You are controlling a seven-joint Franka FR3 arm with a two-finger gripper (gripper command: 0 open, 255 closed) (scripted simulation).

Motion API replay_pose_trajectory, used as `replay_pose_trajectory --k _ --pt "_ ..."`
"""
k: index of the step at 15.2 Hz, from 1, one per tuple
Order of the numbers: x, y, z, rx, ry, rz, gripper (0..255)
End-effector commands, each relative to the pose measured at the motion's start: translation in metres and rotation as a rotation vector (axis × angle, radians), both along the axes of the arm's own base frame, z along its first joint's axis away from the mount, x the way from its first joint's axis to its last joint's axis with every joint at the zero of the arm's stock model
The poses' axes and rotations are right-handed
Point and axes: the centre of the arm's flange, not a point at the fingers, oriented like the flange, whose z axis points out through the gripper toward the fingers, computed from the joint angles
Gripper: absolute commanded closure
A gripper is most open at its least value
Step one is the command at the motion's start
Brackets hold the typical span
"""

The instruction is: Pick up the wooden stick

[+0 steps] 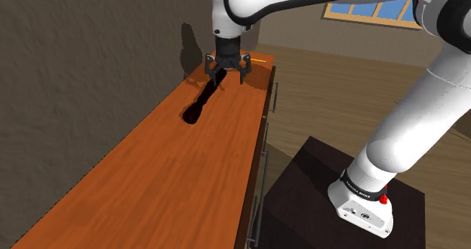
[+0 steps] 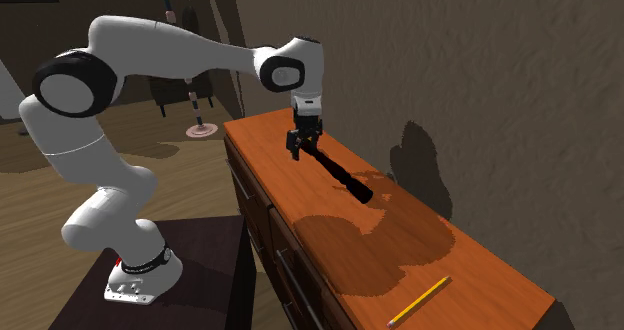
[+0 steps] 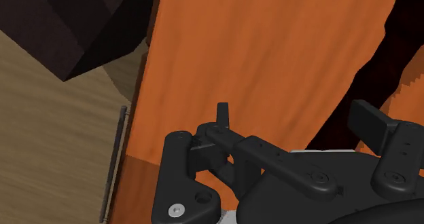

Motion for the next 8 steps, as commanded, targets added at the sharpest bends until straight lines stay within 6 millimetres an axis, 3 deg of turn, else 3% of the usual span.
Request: replay_pose_trajectory --k 1,6,8 --pt "0.026 0.006 -0.01 -0.017 0.002 -0.078 0" --pt "0.091 0.012 -0.032 -0.059 0.009 -0.257 0" --pt "0.094 0.012 -0.038 -0.061 0.01 -0.266 0"
